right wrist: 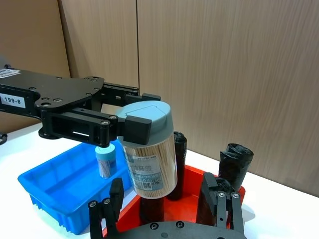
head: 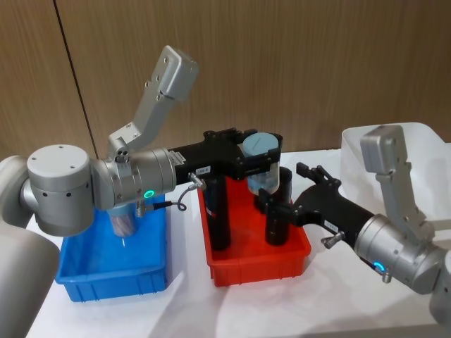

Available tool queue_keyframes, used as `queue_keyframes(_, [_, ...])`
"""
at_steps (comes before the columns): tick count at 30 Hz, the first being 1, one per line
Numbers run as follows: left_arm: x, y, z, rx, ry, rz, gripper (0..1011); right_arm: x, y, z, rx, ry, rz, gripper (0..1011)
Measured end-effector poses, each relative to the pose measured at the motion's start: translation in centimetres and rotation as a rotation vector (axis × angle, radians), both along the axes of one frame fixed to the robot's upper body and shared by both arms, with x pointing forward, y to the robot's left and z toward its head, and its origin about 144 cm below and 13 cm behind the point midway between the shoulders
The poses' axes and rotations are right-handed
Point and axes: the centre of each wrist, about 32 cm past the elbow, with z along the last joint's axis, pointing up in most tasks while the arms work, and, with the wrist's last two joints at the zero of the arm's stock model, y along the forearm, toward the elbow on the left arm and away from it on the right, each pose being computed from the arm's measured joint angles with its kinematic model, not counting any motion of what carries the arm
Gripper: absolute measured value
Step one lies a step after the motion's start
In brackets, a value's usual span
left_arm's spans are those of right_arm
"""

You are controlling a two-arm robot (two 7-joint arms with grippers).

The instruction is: Pick the cotton swabs from the blue box and place them into the white box.

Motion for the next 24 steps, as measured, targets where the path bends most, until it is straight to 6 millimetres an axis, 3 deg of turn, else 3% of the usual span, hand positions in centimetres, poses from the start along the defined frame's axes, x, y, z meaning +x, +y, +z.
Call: queue_keyframes(24, [0.0, 0.0, 0.0, 0.0, 0.0, 0.0, 664, 1.7, 1.2, -0.1, -0.01, 0.0, 0.01, 1002])
